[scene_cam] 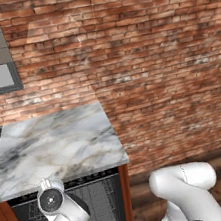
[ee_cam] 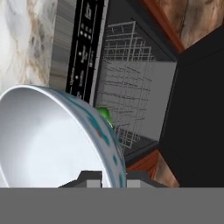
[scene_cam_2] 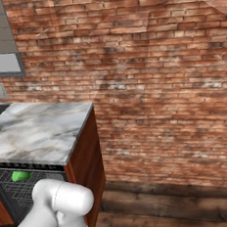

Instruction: Pick up the cup and bowl from the counter, place them in the dishwasher, and close the dishwasher door.

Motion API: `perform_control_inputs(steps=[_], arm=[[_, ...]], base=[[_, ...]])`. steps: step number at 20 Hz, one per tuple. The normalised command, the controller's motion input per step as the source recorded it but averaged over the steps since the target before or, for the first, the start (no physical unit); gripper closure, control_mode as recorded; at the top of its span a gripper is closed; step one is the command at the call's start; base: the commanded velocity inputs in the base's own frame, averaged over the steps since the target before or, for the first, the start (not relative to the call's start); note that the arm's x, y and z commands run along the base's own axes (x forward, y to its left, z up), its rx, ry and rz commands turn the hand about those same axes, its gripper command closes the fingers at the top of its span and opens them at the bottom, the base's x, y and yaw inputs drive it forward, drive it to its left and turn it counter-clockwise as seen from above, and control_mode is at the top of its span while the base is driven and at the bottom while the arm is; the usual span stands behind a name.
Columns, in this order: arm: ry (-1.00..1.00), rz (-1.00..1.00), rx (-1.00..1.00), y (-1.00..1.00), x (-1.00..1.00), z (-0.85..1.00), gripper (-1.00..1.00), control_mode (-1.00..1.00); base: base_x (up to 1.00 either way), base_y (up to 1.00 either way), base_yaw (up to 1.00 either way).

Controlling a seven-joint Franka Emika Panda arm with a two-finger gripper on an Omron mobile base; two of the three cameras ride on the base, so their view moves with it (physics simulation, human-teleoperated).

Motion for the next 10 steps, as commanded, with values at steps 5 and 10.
perform_control_inputs(steps=[5, 10], arm=[[0.0, -0.04, 0.01, 0.0, -0.27, -0.14, 1.0, -1.0], [0.0, -0.04, 0.01, -0.07, -0.12, -0.18, 1.0, -1.0]], base=[[0.0, 0.0, 0.0], [0.0, 0.0, 0.0]])
